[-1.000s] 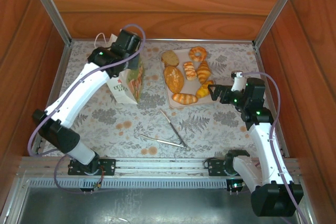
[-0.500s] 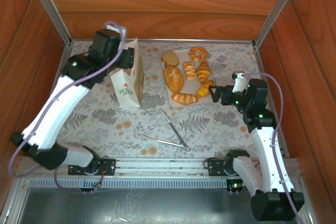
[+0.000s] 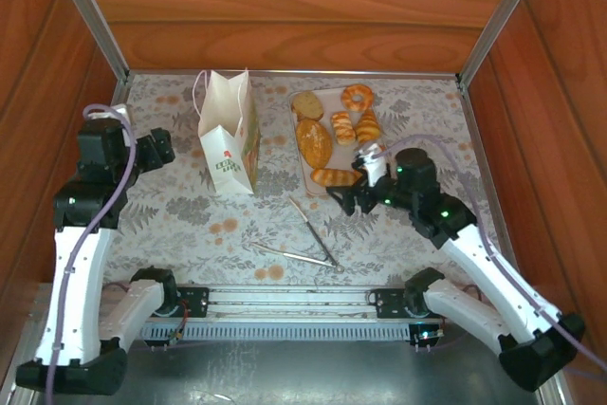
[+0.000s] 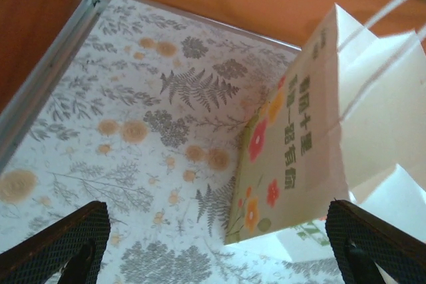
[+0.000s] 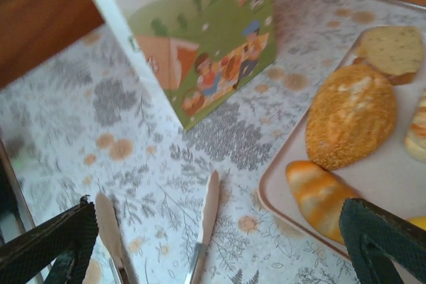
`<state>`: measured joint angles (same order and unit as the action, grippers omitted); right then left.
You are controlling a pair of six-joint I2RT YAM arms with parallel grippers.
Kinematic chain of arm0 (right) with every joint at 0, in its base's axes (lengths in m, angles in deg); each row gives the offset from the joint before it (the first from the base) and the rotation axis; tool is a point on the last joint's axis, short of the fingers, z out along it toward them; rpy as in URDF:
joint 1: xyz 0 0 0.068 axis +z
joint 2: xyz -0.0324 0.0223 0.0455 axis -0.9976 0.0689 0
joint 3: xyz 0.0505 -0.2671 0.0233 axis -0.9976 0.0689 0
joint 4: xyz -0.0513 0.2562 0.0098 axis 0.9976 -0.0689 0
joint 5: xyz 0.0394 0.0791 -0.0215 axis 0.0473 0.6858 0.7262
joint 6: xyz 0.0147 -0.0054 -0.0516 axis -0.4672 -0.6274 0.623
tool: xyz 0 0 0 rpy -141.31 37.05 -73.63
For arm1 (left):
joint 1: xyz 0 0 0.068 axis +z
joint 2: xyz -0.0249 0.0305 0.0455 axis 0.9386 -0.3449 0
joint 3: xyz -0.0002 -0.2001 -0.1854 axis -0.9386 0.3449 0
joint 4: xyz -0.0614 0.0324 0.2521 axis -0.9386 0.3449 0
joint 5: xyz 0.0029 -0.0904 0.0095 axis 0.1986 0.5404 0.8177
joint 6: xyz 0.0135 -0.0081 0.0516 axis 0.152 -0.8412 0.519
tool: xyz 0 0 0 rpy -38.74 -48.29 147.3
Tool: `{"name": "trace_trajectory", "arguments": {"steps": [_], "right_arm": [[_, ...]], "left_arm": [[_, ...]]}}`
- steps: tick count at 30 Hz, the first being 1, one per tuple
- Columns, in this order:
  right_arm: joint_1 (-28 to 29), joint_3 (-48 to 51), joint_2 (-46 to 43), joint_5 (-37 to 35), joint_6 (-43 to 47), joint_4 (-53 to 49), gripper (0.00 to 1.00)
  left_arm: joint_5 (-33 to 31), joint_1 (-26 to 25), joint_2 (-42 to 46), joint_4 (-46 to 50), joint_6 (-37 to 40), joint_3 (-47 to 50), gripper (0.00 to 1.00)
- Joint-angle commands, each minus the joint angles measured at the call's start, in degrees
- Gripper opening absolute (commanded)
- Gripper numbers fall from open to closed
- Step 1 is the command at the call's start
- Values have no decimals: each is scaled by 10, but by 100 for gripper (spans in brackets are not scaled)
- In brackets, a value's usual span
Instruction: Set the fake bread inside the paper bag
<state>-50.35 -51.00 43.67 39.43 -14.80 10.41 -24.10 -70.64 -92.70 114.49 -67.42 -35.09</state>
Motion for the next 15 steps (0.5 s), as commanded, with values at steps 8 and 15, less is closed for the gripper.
{"name": "trace_trajectory", "arguments": {"steps": [8,15], "right_arm": [[230,30,91,-176,18,-9,100],[291,39,139,-192,-40,-56,100]], "left_arm": [[119,138,72,-210,-135,236,90],[78,140,88,-230,-117,269,90]]}}
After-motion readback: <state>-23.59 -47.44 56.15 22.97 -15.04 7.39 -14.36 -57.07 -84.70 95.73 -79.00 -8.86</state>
